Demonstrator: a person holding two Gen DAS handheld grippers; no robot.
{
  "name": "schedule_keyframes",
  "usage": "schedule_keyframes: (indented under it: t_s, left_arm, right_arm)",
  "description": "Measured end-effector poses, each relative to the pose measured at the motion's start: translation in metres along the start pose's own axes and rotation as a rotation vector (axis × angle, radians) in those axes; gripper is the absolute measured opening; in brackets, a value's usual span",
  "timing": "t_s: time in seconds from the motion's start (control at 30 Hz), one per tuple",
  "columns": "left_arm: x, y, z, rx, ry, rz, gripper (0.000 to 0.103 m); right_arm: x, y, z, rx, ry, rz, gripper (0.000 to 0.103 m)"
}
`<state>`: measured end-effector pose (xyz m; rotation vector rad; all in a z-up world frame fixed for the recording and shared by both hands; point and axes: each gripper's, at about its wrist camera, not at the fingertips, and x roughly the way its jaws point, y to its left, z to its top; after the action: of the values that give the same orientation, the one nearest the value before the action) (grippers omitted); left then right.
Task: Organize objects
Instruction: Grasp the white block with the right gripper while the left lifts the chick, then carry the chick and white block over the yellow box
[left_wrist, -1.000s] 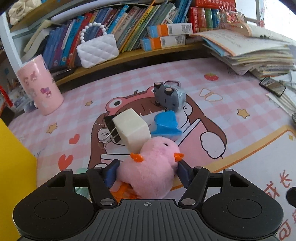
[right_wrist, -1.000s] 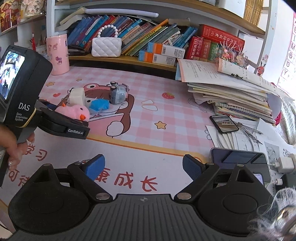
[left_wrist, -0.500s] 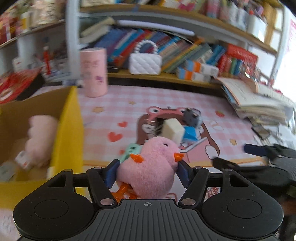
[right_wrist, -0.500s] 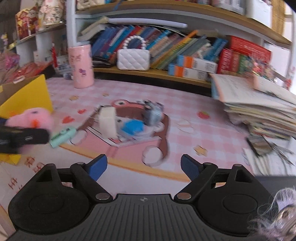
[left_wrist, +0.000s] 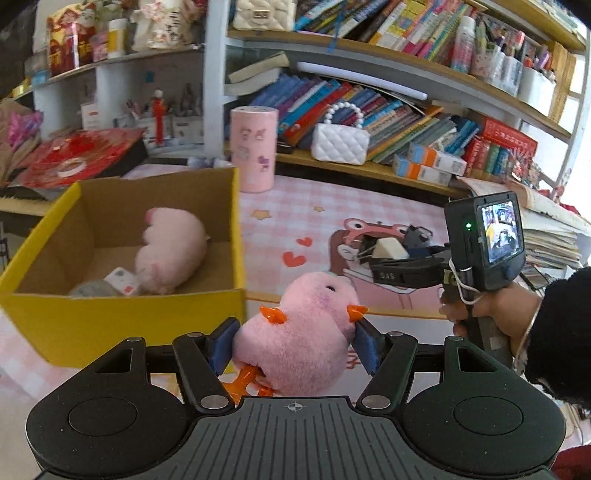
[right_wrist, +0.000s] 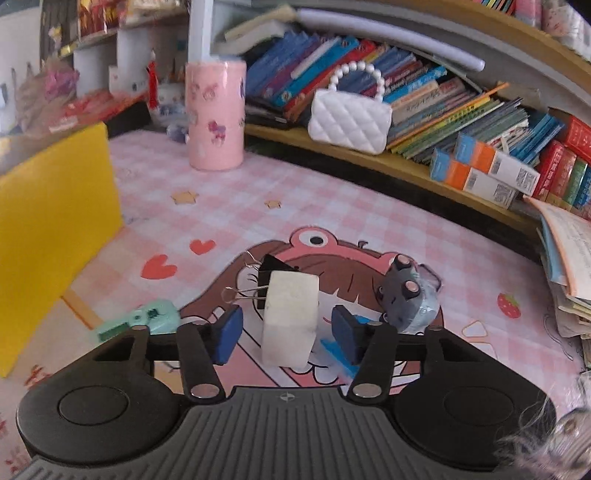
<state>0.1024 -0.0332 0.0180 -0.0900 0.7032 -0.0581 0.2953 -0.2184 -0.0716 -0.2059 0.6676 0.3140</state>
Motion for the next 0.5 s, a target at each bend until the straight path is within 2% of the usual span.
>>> schedule_keyframes:
  t_s: [0.07, 0.1, 0.13, 0.33, 0.5]
  left_arm:
    - [-0.003, 0.005, -0.002, -0.01, -0.002, 0.006, 0.065]
    - [-0.004, 0.008, -0.003, -0.015, -0.003, 0.005, 0.065]
    - [-0.005, 0.01, -0.004, -0.018, -0.004, 0.002, 0.065]
    - [-0.009, 0.016, -0.009, -0.014, -0.016, -0.041, 0.065]
    - [-0.009, 0.022, -0.011, -0.015, -0.017, -0.084, 0.065]
  right_arm:
    - [0.005, 0.001, 0.0, 0.002, 0.016, -0.007, 0.038]
    - [0.004, 0.001, -0.001, 0.006, 0.015, -0.004, 0.03]
    - [0.001, 0.002, -0.002, 0.01, 0.011, -0.001, 0.026]
    - [-0.033, 0.008, -0.01, 0.049, -0.003, -0.022, 0.025]
    - [-0.079, 0.022, -0.019, 0.119, 0.0, -0.019, 0.025]
